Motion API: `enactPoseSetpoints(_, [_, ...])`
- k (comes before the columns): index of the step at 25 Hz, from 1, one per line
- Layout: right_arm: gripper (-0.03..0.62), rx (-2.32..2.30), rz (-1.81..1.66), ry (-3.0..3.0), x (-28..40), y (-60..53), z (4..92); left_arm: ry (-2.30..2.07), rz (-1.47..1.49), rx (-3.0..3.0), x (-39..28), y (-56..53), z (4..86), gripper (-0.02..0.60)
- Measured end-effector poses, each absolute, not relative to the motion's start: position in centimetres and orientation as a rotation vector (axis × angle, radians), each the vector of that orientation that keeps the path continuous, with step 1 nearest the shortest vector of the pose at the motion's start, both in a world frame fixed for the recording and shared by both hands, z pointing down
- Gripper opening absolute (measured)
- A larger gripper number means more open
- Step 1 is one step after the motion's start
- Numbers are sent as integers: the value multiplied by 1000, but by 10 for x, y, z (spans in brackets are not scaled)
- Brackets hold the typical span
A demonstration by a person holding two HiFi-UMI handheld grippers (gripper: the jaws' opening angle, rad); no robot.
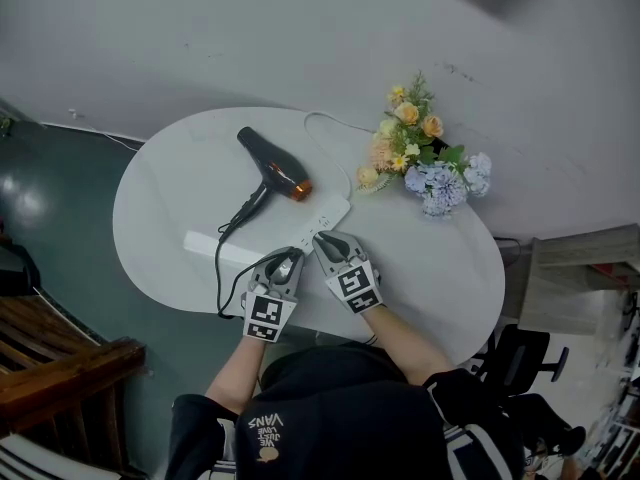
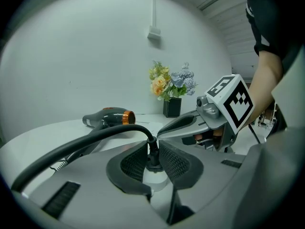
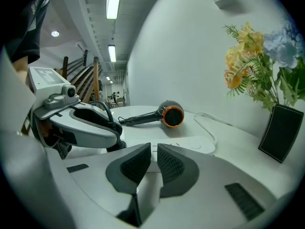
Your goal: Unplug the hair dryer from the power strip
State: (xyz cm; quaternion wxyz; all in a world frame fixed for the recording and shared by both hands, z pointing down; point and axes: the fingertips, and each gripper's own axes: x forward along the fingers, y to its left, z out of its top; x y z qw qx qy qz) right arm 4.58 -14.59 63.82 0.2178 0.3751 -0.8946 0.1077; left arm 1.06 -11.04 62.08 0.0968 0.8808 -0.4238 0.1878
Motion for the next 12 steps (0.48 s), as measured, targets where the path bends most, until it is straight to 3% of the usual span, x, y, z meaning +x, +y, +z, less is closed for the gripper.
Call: enactPoseSetpoints(12, [67, 1061, 317, -2457, 47, -147, 639, -1201, 566, 2622, 15, -104, 617, 64])
